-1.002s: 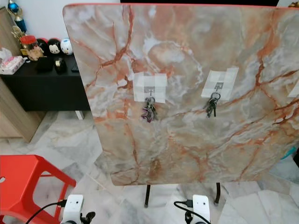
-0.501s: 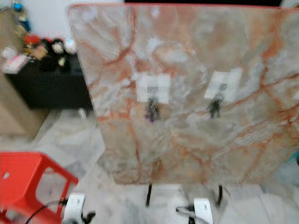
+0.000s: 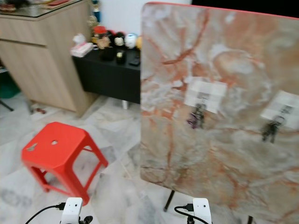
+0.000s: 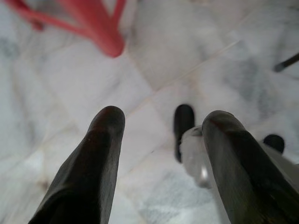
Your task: Hang keys on a hook
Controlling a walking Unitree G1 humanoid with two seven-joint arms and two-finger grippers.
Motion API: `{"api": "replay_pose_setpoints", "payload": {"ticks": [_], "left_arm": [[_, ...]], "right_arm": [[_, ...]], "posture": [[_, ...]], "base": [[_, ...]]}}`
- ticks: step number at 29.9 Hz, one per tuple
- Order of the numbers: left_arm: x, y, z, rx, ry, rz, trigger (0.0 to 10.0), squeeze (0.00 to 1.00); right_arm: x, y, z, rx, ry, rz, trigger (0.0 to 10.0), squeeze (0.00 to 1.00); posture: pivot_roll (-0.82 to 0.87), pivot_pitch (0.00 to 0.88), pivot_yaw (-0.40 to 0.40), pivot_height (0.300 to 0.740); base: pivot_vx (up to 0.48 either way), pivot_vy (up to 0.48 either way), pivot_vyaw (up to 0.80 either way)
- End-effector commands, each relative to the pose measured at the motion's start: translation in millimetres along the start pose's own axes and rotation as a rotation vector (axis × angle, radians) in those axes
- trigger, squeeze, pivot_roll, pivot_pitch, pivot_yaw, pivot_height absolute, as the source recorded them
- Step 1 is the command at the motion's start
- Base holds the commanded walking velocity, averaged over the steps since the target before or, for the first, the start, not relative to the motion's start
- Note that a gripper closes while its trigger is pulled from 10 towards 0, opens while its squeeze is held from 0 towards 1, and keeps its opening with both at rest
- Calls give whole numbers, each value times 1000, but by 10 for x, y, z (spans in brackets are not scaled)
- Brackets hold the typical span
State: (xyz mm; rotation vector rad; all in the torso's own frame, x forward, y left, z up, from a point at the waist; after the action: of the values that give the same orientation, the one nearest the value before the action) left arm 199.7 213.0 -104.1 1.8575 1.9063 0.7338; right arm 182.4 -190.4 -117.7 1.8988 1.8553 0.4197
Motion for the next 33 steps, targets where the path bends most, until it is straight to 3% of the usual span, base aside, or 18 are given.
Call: {"api": "replay_pose_setpoints", "payload": {"ticks": [1, 14, 20, 25, 33], "left_arm": [[27, -54, -8, 25, -4, 18, 10000, 0], [258, -23, -20, 37, 27, 53, 10000, 0], [166, 23, -2, 29, -2, 92, 10000, 0], [223, -125, -35, 73, 6, 97, 10000, 0], [326, -229, -73, 98, 23, 99, 10000, 0]], "right_arm": [[-5, -50, -5, 18, -8, 30, 10000, 0], [131, -100, -15, 23, 14, 86, 10000, 0], [61, -42, -7, 0, 20, 57, 10000, 0], [11, -35, -7, -5, -6, 142, 10000, 0], [131, -75, -13, 9, 18, 155, 10000, 0]], "posture": [[-20, 0, -13, 740], [-10, 0, 13, 740], [-4, 0, 3, 740], [15, 0, -2, 740], [13, 0, 11, 740]], "base": [[0, 0, 800], [0, 113, 123], [0, 293, 0], [0, 294, 0], [0, 292, 0]]}}
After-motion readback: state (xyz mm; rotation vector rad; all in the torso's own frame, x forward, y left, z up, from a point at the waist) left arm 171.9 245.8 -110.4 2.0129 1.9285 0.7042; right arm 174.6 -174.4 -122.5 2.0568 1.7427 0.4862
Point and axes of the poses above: a point about 5 cm out from each wrist's last joint towards the gripper, its own z axis pointing out of the wrist towards the gripper, its own y axis along the axis of the wrist's last joint, x = y × z, the point moved 3 cm from there along z, pointing out of the wrist towards the gripper, and after that the axes turned 2 degrees about -z, right-handed, at the moved point
